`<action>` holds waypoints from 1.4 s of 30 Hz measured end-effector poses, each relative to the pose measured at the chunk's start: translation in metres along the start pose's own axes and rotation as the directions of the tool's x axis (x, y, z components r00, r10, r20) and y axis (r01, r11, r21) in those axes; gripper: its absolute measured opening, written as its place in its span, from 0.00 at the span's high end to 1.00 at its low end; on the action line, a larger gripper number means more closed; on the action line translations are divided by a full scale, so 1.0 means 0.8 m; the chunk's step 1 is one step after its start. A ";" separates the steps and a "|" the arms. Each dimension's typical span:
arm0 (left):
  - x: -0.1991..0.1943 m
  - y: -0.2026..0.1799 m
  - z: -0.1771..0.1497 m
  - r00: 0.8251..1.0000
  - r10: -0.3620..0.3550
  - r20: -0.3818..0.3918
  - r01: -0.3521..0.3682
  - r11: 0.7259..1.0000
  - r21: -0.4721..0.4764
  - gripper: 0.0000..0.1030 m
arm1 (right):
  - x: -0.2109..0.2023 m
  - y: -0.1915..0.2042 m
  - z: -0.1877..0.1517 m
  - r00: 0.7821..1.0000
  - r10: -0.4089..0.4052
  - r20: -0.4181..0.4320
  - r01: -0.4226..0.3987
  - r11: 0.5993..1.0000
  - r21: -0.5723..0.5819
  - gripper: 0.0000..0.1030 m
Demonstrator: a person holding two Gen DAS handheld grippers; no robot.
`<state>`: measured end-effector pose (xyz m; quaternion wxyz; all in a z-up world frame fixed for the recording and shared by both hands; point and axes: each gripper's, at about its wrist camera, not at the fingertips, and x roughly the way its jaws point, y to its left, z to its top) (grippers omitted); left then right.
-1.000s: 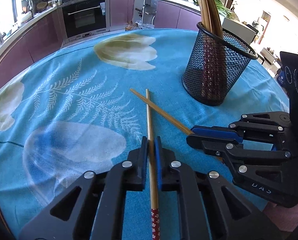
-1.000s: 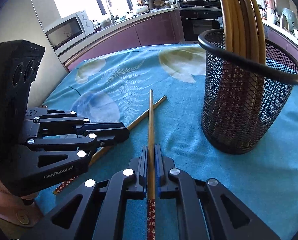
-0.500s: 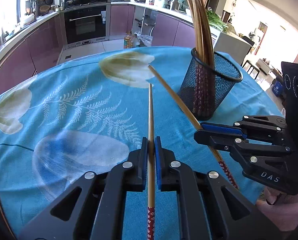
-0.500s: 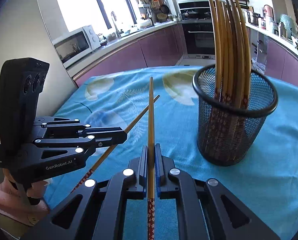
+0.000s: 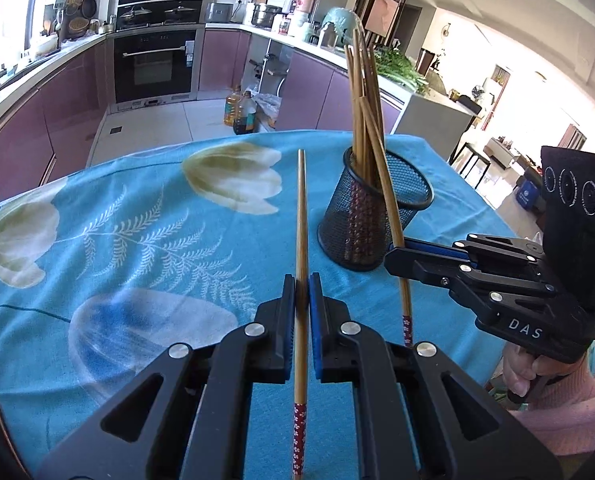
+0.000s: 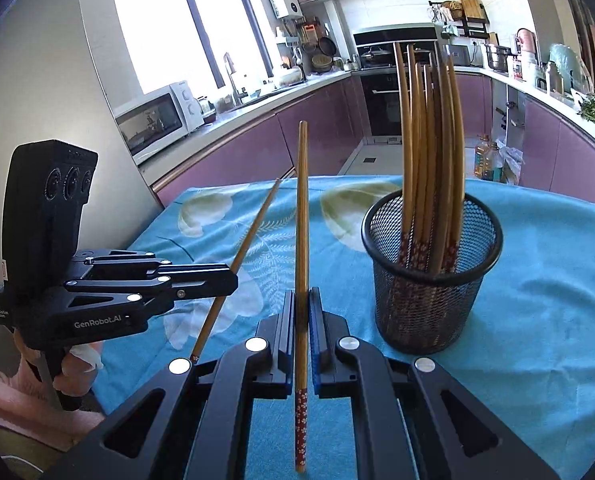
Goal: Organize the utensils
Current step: 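Lift both chopsticks upright and carry them above the mesh cup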
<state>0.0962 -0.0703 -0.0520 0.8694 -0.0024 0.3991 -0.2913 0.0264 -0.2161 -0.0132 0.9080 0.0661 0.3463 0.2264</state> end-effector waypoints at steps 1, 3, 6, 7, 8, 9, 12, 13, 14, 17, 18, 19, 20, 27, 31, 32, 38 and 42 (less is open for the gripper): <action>-0.002 -0.001 0.001 1.000 -0.005 0.004 0.005 1.000 -0.001 0.93 | -0.002 -0.002 0.001 1.000 -0.002 0.005 0.002 1.000 0.001 0.94; -0.007 -0.001 0.003 1.000 -0.018 0.012 0.018 1.000 -0.004 0.93 | -0.007 -0.004 0.002 1.000 -0.006 0.016 0.006 1.000 0.002 0.94; -0.011 0.000 0.005 0.999 -0.024 0.022 0.024 1.000 -0.004 0.93 | -0.012 -0.006 0.003 1.000 -0.010 0.029 0.010 1.000 0.002 0.94; -0.012 0.000 0.005 0.999 -0.030 0.026 0.030 1.000 -0.005 0.93 | -0.014 -0.007 0.004 0.999 -0.012 0.033 0.012 1.000 0.002 0.94; -0.014 -0.001 0.006 0.999 -0.032 0.029 0.032 0.999 -0.005 0.93 | -0.015 -0.007 0.005 0.999 -0.013 0.037 0.013 1.000 0.002 0.94; -0.016 0.000 0.006 0.999 -0.035 0.031 0.035 0.999 -0.004 0.93 | -0.017 -0.007 0.005 0.999 -0.016 0.042 0.016 1.000 0.002 0.94; -0.018 0.000 0.009 0.998 -0.043 0.038 0.043 0.999 -0.002 0.93 | -0.021 -0.008 0.007 0.998 -0.020 0.051 0.019 1.000 0.002 0.94; -0.019 0.000 0.009 0.998 -0.047 0.039 0.047 0.999 -0.002 0.93 | -0.022 -0.008 0.006 0.998 -0.021 0.053 0.021 1.000 0.003 0.94; -0.020 0.000 0.010 0.998 -0.049 0.040 0.050 0.999 -0.003 0.93 | -0.022 -0.008 0.006 0.998 -0.022 0.055 0.021 1.000 0.003 0.94; -0.021 0.000 0.010 0.998 -0.048 0.042 0.048 0.999 -0.002 0.93 | -0.023 -0.009 0.006 0.998 -0.023 0.058 0.023 1.000 0.003 0.94; -0.020 0.000 0.010 0.998 -0.048 0.042 0.048 0.999 -0.002 0.93 | -0.023 -0.009 0.007 0.998 -0.022 0.059 0.022 1.000 0.004 0.94; -0.020 0.000 0.010 0.998 -0.047 0.043 0.047 0.999 -0.002 0.93 | -0.023 -0.009 0.007 0.998 -0.023 0.059 0.023 1.000 0.003 0.94; -0.022 0.000 0.011 0.998 -0.047 0.045 0.047 0.999 -0.001 0.93 | -0.024 -0.009 0.007 0.998 -0.024 0.060 0.024 1.000 0.002 0.94; -0.026 -0.002 0.015 0.997 -0.041 0.058 0.041 0.999 0.003 0.93 | -0.026 -0.008 0.009 0.997 -0.027 0.071 0.027 1.000 0.003 0.94; -0.026 -0.005 0.017 0.997 -0.035 0.065 0.034 0.999 0.009 0.93 | -0.026 -0.007 0.010 0.997 -0.030 0.075 0.030 1.000 0.002 0.94; -0.027 -0.005 0.017 0.997 -0.033 0.068 0.032 0.999 0.011 0.93 | -0.027 -0.007 0.010 0.997 -0.030 0.076 0.030 1.000 0.002 0.94; -0.030 -0.006 0.018 0.997 -0.030 0.077 0.029 0.999 0.015 0.93 | -0.029 -0.006 0.012 0.996 -0.029 0.084 0.029 1.000 0.000 0.94; -0.034 -0.006 0.019 0.996 -0.031 0.084 0.029 0.999 0.018 0.93 | -0.031 -0.007 0.013 0.996 -0.031 0.088 0.031 1.000 0.001 0.94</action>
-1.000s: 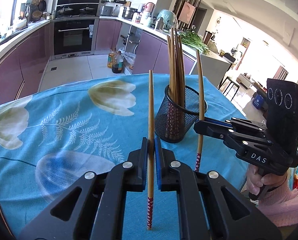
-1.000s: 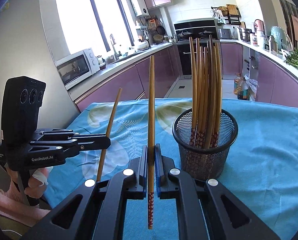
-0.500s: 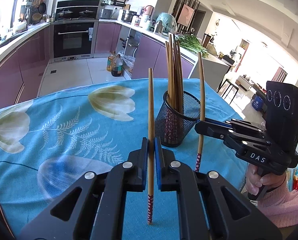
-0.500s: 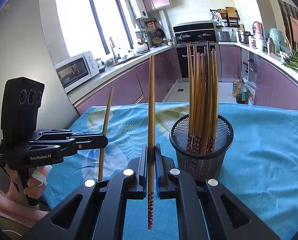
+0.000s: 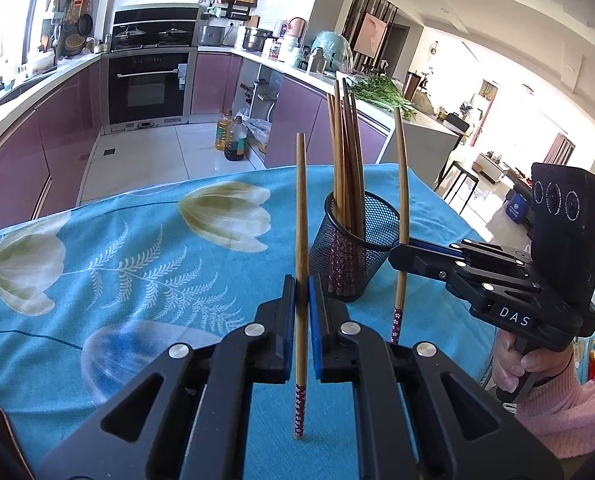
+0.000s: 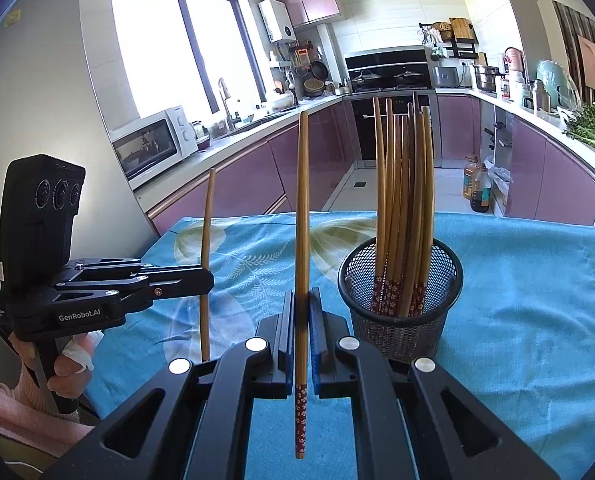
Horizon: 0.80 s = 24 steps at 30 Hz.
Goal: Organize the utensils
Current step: 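Lift both chopsticks upright and carry them above the mesh cup, then lower both chopsticks into the mesh cup beside the others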
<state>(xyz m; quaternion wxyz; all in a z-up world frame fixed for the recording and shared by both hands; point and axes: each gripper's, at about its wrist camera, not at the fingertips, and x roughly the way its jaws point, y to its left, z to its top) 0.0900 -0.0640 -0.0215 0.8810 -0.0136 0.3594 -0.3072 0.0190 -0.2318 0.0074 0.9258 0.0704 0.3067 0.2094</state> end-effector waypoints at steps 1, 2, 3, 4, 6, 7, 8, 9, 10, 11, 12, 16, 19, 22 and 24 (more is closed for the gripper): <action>0.000 0.000 0.001 1.000 -0.001 0.002 0.001 1.000 0.001 0.93 | -0.001 0.000 0.001 1.000 0.000 0.002 0.000 1.000 0.001 0.94; -0.001 -0.001 0.001 1.000 -0.002 0.004 0.002 1.000 0.002 0.93 | -0.001 0.000 0.001 1.000 0.000 0.004 0.000 1.000 0.001 0.94; -0.003 -0.002 0.002 1.000 -0.004 0.006 0.004 1.000 0.004 0.93 | -0.002 0.000 0.002 1.000 -0.001 0.006 0.001 1.000 0.000 0.94; -0.003 -0.002 0.003 1.000 -0.005 0.007 0.005 1.000 0.006 0.93 | -0.001 0.001 0.004 1.000 -0.002 0.008 0.002 1.000 0.001 0.94; -0.005 -0.004 0.004 1.000 -0.005 0.009 0.004 1.000 0.011 0.93 | -0.003 0.000 0.005 1.000 -0.001 0.011 0.001 1.000 0.001 0.94; -0.006 -0.005 0.005 1.000 -0.004 0.010 0.004 1.000 0.012 0.93 | -0.004 0.000 0.004 1.000 0.000 0.013 0.000 1.000 0.001 0.94; -0.007 -0.005 0.006 1.000 -0.004 0.012 0.003 1.000 0.013 0.93 | -0.005 0.000 0.005 1.000 0.001 0.014 -0.001 1.000 0.001 0.94; -0.008 -0.006 0.007 1.000 -0.004 0.013 0.003 1.000 0.015 0.93 | -0.006 0.001 0.005 1.000 0.001 0.015 -0.001 1.000 -0.001 0.94; -0.009 -0.007 0.007 1.000 -0.003 0.015 0.002 1.000 0.017 0.93 | -0.006 0.001 0.005 1.000 0.001 0.017 -0.001 1.000 -0.002 0.94; -0.010 -0.008 0.008 1.000 -0.003 0.016 0.002 1.000 0.018 0.93 | -0.007 0.001 0.006 1.000 0.001 0.018 -0.001 1.000 -0.002 0.94; -0.011 -0.009 0.009 1.000 -0.002 0.017 0.002 1.000 0.019 0.93 | -0.008 0.000 0.006 1.000 0.003 0.020 -0.003 1.000 -0.003 0.94; -0.013 -0.013 0.012 1.000 0.000 0.022 -0.001 1.000 0.025 0.93 | -0.014 -0.003 0.009 1.000 0.005 0.028 -0.005 1.000 -0.002 0.94; -0.014 -0.014 0.014 1.000 0.002 0.027 -0.003 1.000 0.030 0.93 | -0.015 -0.003 0.011 0.999 0.005 0.033 -0.005 1.000 -0.002 0.94; -0.016 -0.016 0.017 0.999 0.002 0.033 -0.003 0.999 0.036 0.93 | -0.015 -0.003 0.014 0.999 0.004 0.038 -0.004 1.000 -0.002 0.94; -0.017 -0.017 0.018 0.999 0.002 0.036 -0.004 0.999 0.040 0.93 | -0.017 -0.004 0.015 0.999 0.003 0.041 -0.003 1.000 -0.002 0.94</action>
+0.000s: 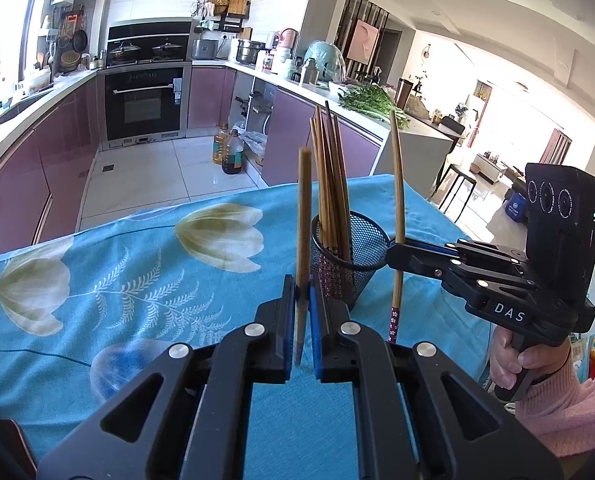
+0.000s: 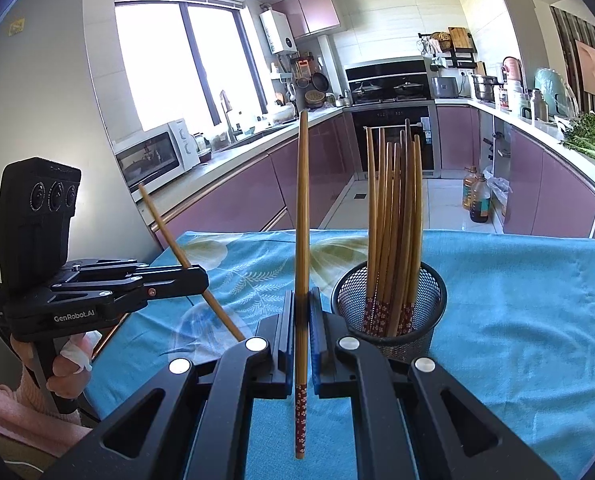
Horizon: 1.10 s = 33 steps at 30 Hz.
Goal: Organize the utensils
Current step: 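Lower both chopsticks into the mesh cup beside the others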
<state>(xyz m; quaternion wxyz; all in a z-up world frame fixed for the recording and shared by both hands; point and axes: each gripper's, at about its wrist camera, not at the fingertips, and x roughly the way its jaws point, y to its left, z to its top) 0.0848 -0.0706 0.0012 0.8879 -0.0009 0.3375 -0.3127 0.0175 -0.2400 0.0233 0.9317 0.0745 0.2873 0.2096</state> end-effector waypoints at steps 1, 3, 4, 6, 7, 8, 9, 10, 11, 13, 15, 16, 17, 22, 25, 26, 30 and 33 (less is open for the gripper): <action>-0.001 -0.001 0.001 1.000 0.000 0.002 0.000 1.000 0.002 0.93 | 0.000 -0.001 0.001 1.000 -0.001 0.001 0.001 1.000 0.001 0.94; -0.002 -0.002 0.003 1.000 -0.001 0.005 0.001 1.000 0.006 0.93 | -0.002 -0.002 0.001 1.000 0.000 0.005 0.000 1.000 0.002 0.94; -0.003 -0.004 0.004 1.000 -0.001 0.007 0.001 1.000 0.007 0.93 | -0.003 -0.003 0.002 1.000 0.001 0.006 -0.001 1.000 0.002 0.94; -0.006 -0.005 0.005 1.000 -0.002 0.011 0.001 1.000 0.011 0.93 | -0.006 -0.005 0.003 1.000 0.000 0.010 0.000 1.000 0.002 0.94; -0.007 -0.006 0.006 1.000 -0.003 0.013 0.003 1.000 0.013 0.93 | -0.006 -0.006 0.004 1.000 0.001 0.012 -0.001 1.000 0.003 0.94; -0.008 -0.007 0.007 1.000 -0.007 0.014 0.006 1.000 0.014 0.93 | -0.007 -0.007 0.005 1.000 0.001 0.014 -0.001 1.000 0.004 0.94; -0.009 -0.007 0.008 1.000 -0.008 0.016 0.008 1.000 0.015 0.93 | -0.007 -0.007 0.006 1.000 0.001 0.015 -0.001 1.000 0.004 0.94; -0.010 -0.007 0.009 1.000 -0.009 0.017 0.008 1.000 0.017 0.93 | -0.005 -0.006 0.008 1.000 0.001 0.017 -0.001 1.000 0.004 0.94; -0.011 -0.008 0.009 1.000 -0.010 0.017 0.010 1.000 0.019 0.93 | -0.006 -0.006 0.009 1.000 0.001 0.019 -0.001 1.000 0.004 0.94; -0.011 -0.009 0.011 1.000 -0.012 0.016 0.011 1.000 0.022 0.93 | -0.007 -0.006 0.009 1.000 0.001 0.023 -0.001 1.000 0.003 0.94; -0.012 -0.011 0.012 1.000 -0.012 0.015 0.012 1.000 0.027 0.93 | -0.007 -0.008 0.011 1.000 0.002 0.026 -0.002 1.000 0.003 0.94; -0.012 -0.011 0.013 1.000 -0.012 0.015 0.011 1.000 0.029 0.93 | -0.007 -0.008 0.012 1.000 0.002 0.028 -0.002 1.000 0.002 0.94; -0.012 -0.012 0.014 1.000 -0.012 0.015 0.011 0.999 0.030 0.93 | -0.008 -0.008 0.013 1.000 0.003 0.029 -0.003 1.000 0.001 0.94; -0.012 -0.015 0.017 1.000 -0.016 0.017 0.016 0.999 0.034 0.93 | -0.009 -0.010 0.013 0.999 0.006 0.034 -0.007 1.000 0.002 0.94; -0.011 -0.016 0.017 1.000 -0.017 0.014 0.016 0.999 0.034 0.93 | -0.009 -0.010 0.014 0.999 0.008 0.037 -0.008 1.000 0.000 0.94; -0.011 -0.016 0.018 1.000 -0.017 0.013 0.016 0.999 0.035 0.93 | -0.009 -0.010 0.014 0.999 0.009 0.038 -0.009 1.000 0.000 0.94; -0.010 -0.019 0.022 1.000 -0.022 0.014 0.021 0.999 0.037 0.93 | -0.009 -0.013 0.019 0.999 0.010 0.039 -0.010 1.000 -0.001 0.94; -0.010 -0.021 0.024 1.000 -0.025 0.016 0.024 0.999 0.041 0.93 | -0.009 -0.013 0.022 0.999 0.011 0.042 -0.011 1.000 -0.004 0.94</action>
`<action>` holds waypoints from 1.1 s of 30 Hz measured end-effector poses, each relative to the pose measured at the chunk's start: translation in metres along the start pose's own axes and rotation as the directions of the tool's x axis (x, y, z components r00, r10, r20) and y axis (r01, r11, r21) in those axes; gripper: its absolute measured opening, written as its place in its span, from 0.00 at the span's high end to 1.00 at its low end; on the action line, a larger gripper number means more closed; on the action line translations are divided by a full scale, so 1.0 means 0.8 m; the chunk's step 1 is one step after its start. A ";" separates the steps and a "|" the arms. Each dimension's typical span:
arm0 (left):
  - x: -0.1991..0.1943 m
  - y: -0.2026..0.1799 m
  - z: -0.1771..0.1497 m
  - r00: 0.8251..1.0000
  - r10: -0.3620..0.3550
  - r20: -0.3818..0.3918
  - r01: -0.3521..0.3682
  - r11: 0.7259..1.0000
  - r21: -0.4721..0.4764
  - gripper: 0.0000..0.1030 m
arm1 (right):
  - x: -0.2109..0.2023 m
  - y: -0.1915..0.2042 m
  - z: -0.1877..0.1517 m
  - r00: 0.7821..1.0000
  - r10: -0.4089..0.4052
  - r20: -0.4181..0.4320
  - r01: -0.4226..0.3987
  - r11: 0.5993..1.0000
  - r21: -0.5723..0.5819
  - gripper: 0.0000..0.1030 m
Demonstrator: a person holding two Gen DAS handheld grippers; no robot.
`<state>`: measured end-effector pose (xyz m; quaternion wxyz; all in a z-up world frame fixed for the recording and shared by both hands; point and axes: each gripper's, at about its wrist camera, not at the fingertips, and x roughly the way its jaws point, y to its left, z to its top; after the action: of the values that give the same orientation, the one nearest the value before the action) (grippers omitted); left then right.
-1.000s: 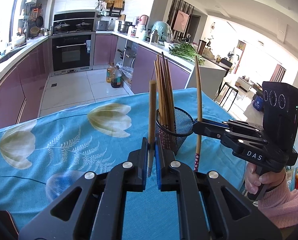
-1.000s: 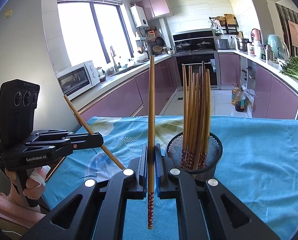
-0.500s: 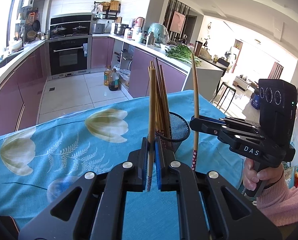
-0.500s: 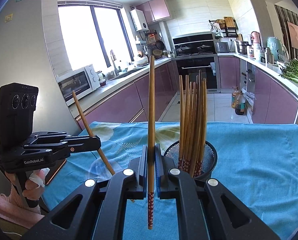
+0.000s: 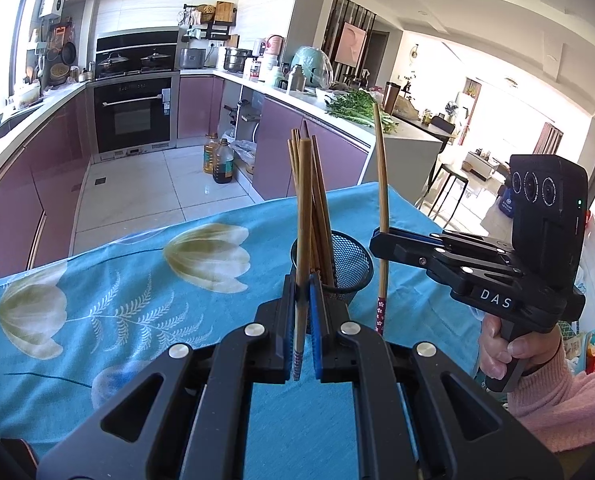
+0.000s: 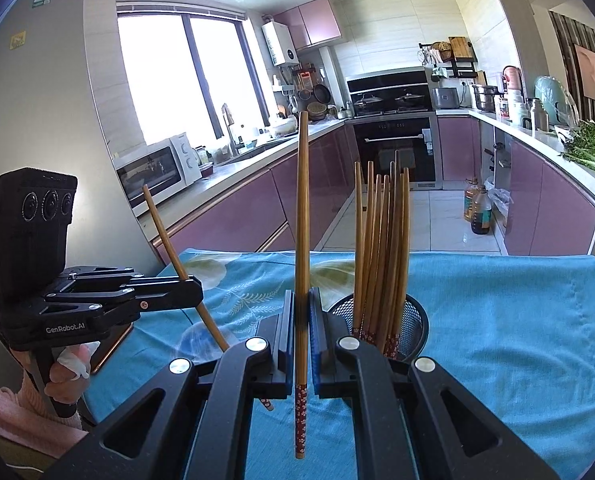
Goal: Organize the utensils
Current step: 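Lower both chopsticks into the mesh cup beside the others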
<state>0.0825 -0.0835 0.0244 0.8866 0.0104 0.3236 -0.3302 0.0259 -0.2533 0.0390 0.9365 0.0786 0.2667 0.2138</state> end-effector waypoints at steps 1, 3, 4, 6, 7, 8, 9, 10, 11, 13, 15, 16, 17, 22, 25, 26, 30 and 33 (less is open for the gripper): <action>0.001 -0.001 0.001 1.000 0.000 0.001 0.000 1.000 0.001 0.93 | 0.000 0.000 0.001 1.000 0.001 0.001 -0.001 1.000 0.000 0.94; 0.001 -0.003 0.003 1.000 0.000 0.001 0.000 1.000 0.006 0.93 | 0.000 -0.001 0.002 1.000 0.002 0.003 -0.002 1.000 0.000 0.94; 0.000 -0.004 0.004 1.000 -0.001 0.001 0.001 1.000 0.007 0.93 | 0.000 -0.001 0.002 1.000 0.002 0.003 -0.002 1.000 0.000 0.94; 0.000 -0.006 0.006 1.000 -0.004 0.003 0.004 1.000 0.009 0.93 | 0.000 -0.001 0.002 1.000 0.003 0.003 -0.003 1.000 -0.001 0.94; 0.000 -0.006 0.006 1.000 -0.006 0.003 0.006 1.000 0.010 0.93 | 0.000 -0.001 0.004 1.000 0.002 0.004 -0.002 1.000 -0.002 0.94; -0.001 -0.006 0.006 1.000 -0.008 0.003 0.008 1.000 0.011 0.93 | 0.000 -0.001 0.005 1.000 0.001 0.005 -0.001 1.000 -0.003 0.94; -0.001 -0.007 0.006 1.000 -0.010 0.004 0.010 1.000 0.011 0.93 | 0.000 -0.001 0.006 1.000 0.001 0.007 -0.001 1.000 -0.004 0.94; -0.001 -0.007 0.007 1.000 -0.011 0.004 0.011 1.000 0.013 0.93 | 0.000 -0.001 0.008 1.000 0.001 0.009 -0.001 1.000 -0.005 0.94; -0.002 -0.008 0.007 1.000 -0.012 0.005 0.012 1.000 0.013 0.93 | -0.001 -0.001 0.009 1.000 0.000 0.012 0.000 1.000 -0.007 0.94; -0.003 -0.009 0.009 1.000 -0.018 0.007 0.018 1.000 0.014 0.93 | -0.001 0.000 0.009 1.000 -0.001 0.016 0.001 1.000 -0.008 0.94; -0.003 -0.008 0.011 1.000 -0.023 0.011 0.023 1.000 0.015 0.93 | -0.001 0.000 0.010 1.000 0.001 0.019 0.000 1.000 -0.008 0.94; -0.002 -0.007 0.012 1.000 -0.025 0.011 0.025 1.000 0.014 0.93 | -0.001 0.000 0.010 1.000 0.001 0.020 -0.001 1.000 -0.008 0.94; -0.002 -0.008 0.013 1.000 -0.027 0.011 0.027 1.000 0.014 0.93 | -0.002 0.000 0.011 1.000 0.002 0.021 -0.001 1.000 -0.008 0.94; 0.001 -0.011 0.017 1.000 -0.028 0.012 0.028 0.999 0.018 0.93 | -0.002 -0.002 0.011 1.000 0.006 0.022 -0.006 1.000 -0.009 0.94; 0.000 -0.012 0.018 1.000 -0.027 0.015 0.027 0.999 0.021 0.93 | -0.003 -0.003 0.010 1.000 0.009 0.024 -0.009 1.000 -0.008 0.94; 0.000 -0.012 0.019 1.000 -0.027 0.016 0.026 0.999 0.022 0.93 | -0.003 -0.002 0.011 1.000 0.009 0.026 -0.009 1.000 -0.010 0.94; -0.002 -0.016 0.022 0.999 -0.026 0.020 0.025 0.999 0.026 0.93 | -0.003 -0.003 0.013 0.999 0.013 0.030 -0.012 1.000 -0.010 0.94; -0.002 -0.017 0.026 0.999 -0.027 0.024 0.026 0.999 0.029 0.93 | -0.004 -0.003 0.014 0.999 0.012 0.033 -0.012 1.000 -0.013 0.94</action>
<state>0.0853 -0.0979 0.0445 0.8858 0.0148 0.3081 -0.3468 0.0306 -0.2571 0.0495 0.9399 0.0778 0.2495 0.2199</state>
